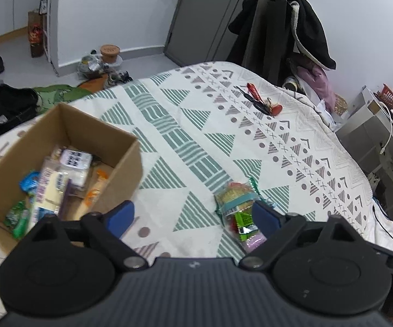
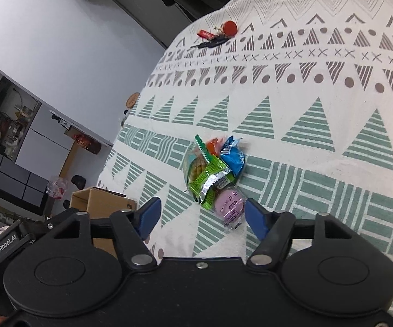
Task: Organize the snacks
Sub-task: 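Move both tools back to the remaining snack pile, then grasp the purple round candy with the right tool while the left grasps the green foil pack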
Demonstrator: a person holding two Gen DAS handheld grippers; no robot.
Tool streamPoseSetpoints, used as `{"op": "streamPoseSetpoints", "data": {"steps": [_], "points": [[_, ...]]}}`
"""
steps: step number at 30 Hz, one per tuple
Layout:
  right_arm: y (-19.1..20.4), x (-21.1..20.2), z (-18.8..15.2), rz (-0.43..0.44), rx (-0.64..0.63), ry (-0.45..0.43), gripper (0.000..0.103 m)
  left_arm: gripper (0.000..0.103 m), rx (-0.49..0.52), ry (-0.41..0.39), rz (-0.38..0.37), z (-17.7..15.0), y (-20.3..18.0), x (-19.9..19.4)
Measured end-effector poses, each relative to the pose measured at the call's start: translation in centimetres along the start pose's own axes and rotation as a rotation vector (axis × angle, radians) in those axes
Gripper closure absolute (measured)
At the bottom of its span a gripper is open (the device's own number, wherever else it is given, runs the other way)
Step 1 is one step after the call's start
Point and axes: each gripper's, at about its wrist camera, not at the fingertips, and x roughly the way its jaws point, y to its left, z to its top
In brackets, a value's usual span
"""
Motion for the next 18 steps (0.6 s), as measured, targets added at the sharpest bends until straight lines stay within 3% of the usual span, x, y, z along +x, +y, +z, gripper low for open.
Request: {"op": "streamPoseSetpoints", "data": {"steps": [9,18], "points": [[-0.9,3.5,0.5,-0.032,-0.013,0.058,0.041,0.038,0.006,0.065,-0.053,-0.5,-1.2,4.6],[-1.3,6.4,0.7,-0.052,-0.058,0.095,0.041,0.045,0.015,0.112,-0.097,-0.3,-2.1,8.5]]}}
